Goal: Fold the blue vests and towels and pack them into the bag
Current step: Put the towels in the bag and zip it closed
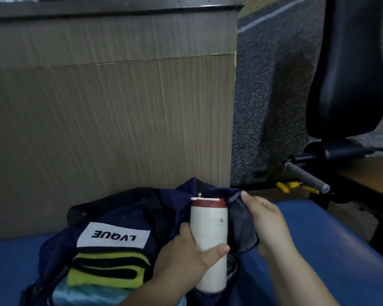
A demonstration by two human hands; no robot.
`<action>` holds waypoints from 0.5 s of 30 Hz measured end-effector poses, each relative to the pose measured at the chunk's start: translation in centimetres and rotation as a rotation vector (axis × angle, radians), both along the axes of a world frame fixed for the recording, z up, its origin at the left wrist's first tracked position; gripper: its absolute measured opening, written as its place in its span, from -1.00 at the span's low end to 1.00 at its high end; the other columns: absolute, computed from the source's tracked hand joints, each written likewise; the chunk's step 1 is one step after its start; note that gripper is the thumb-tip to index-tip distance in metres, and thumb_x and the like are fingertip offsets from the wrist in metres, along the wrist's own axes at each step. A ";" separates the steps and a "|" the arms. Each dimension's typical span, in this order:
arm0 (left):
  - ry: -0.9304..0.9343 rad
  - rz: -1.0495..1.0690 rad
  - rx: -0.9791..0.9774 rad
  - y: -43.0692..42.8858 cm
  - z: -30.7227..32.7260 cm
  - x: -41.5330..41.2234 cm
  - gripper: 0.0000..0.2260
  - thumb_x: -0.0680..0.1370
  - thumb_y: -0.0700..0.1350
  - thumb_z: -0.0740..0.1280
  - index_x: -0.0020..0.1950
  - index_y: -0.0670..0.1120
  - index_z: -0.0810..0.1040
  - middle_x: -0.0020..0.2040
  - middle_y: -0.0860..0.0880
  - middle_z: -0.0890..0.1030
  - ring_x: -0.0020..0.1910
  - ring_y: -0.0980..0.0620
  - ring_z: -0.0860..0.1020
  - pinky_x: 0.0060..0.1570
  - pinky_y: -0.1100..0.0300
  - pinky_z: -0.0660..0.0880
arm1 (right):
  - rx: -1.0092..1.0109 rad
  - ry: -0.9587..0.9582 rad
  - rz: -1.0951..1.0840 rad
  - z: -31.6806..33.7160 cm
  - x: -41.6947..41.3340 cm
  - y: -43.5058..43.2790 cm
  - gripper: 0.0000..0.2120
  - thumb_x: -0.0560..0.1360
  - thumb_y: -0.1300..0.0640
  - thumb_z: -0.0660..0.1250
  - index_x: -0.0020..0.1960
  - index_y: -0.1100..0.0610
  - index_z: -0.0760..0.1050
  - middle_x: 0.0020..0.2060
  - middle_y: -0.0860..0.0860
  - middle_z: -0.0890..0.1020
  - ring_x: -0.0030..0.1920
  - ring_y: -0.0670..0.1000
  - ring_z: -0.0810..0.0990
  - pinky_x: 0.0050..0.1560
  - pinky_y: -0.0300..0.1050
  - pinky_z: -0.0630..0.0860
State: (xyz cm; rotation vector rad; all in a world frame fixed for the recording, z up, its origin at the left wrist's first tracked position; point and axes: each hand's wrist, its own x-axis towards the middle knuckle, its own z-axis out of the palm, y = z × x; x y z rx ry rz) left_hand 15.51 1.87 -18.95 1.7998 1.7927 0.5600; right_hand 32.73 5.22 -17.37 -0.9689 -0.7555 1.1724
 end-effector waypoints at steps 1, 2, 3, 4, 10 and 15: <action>0.048 -0.035 -0.009 -0.2 0.0 0.1 -0.25 0.13 0.61 0.21 0.13 0.17 0.28 0.07 0.19 0.54 0.04 0.12 0.56 0.08 0.10 0.49 | 0.008 0.020 -0.019 0.4 0.2 -0.1 -0.77 0.55 0.11 0.35 -0.19 0.24 0.47 -0.32 0.23 0.57 -0.34 0.09 0.53 -0.34 -0.17 0.45; 0.100 -0.066 -0.018 -0.5 0.1 0.2 -0.27 0.16 0.60 0.22 0.13 0.17 0.29 0.08 0.19 0.54 0.05 0.12 0.56 0.08 0.12 0.48 | 0.020 0.022 -0.037 0.6 0.6 -0.2 -0.72 0.56 0.09 0.34 -0.25 0.23 0.45 -0.35 0.22 0.56 -0.34 0.09 0.53 -0.34 -0.16 0.45; 0.139 -0.082 -0.028 -0.6 0.1 0.4 -0.29 0.18 0.60 0.22 0.13 0.17 0.29 0.08 0.19 0.53 0.05 0.12 0.55 0.07 0.13 0.47 | 0.038 0.014 -0.046 0.9 0.9 -0.3 -0.69 0.56 0.06 0.34 -0.29 0.21 0.45 -0.35 0.22 0.56 -0.32 0.10 0.52 -0.30 -0.12 0.45; 0.149 -0.077 -0.038 -0.7 0.0 0.5 -0.30 0.19 0.60 0.21 0.13 0.17 0.30 0.08 0.19 0.54 0.05 0.12 0.55 0.07 0.14 0.47 | 0.053 0.005 -0.043 1.0 1.1 -0.4 -0.67 0.55 0.03 0.34 -0.29 0.21 0.47 -0.33 0.23 0.56 -0.29 0.13 0.52 -0.24 -0.07 0.45; 0.141 0.065 -0.105 1.3 0.6 0.8 -0.25 0.25 0.61 0.15 0.14 0.06 0.32 0.11 0.06 0.53 0.07 0.00 0.55 0.09 0.07 0.49 | 0.099 -0.088 0.185 0.9 0.5 -0.7 -0.75 0.56 0.12 0.31 -0.13 0.32 0.56 -0.26 0.23 0.65 -0.27 0.08 0.60 -0.22 -0.11 0.52; 0.264 0.104 -0.145 4.0 0.9 1.8 -0.27 0.44 0.48 0.13 0.33 -0.06 0.24 0.26 -0.06 0.50 0.18 -0.08 0.52 0.08 0.09 0.48 | 0.089 -0.318 0.215 -0.8 0.8 -0.3 -0.82 0.57 0.24 0.30 -0.19 0.24 0.55 -0.33 0.10 0.57 -0.28 0.01 0.49 -0.31 -0.27 0.44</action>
